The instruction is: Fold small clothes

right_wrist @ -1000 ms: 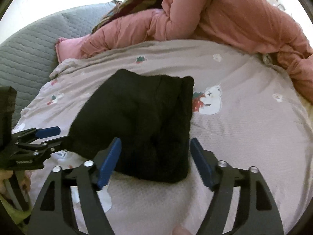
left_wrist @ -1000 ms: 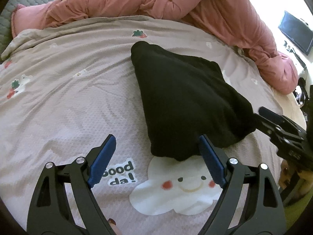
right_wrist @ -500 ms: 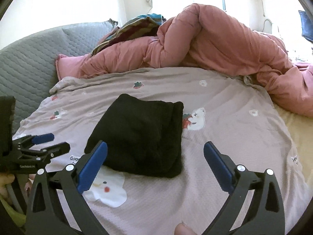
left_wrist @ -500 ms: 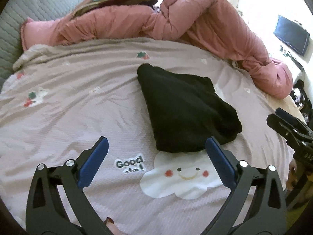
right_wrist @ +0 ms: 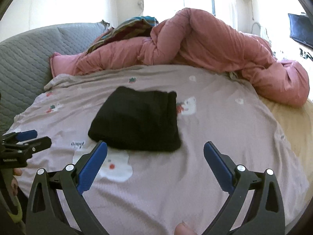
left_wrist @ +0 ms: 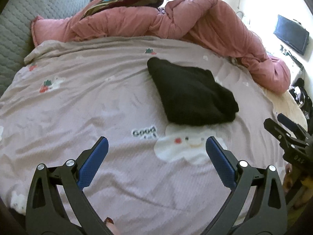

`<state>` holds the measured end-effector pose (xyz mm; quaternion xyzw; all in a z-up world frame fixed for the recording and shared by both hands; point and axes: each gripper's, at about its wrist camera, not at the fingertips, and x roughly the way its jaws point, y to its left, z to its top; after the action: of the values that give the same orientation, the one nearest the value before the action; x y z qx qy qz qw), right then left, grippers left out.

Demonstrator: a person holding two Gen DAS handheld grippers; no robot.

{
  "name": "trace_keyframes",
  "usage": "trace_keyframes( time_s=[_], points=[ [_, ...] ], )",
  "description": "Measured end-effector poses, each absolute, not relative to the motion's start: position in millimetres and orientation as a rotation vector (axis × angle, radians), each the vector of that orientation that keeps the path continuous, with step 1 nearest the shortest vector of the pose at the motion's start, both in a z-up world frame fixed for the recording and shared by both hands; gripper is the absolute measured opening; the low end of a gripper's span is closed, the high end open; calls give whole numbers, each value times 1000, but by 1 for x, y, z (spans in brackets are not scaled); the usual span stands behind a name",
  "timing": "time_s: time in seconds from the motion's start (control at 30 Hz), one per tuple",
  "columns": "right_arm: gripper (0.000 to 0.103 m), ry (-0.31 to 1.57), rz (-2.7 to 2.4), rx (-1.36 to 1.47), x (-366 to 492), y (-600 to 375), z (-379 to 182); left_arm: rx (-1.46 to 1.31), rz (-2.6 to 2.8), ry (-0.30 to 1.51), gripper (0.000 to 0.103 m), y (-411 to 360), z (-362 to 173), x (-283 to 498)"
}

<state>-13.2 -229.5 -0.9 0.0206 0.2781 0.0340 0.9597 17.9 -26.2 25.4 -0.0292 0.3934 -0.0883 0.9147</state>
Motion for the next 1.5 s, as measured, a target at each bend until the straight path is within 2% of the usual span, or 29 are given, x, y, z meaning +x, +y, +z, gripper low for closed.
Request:
trace_keyframes(
  time_s=[0.3, 1.5],
  points=[
    [98, 661, 60, 57, -24, -218, -29, -56, -178, 852, 93, -20, 10, 2],
    [98, 657, 64, 22, -24, -203, -31, -37, -142, 854, 93, -18, 9, -1]
  ],
)
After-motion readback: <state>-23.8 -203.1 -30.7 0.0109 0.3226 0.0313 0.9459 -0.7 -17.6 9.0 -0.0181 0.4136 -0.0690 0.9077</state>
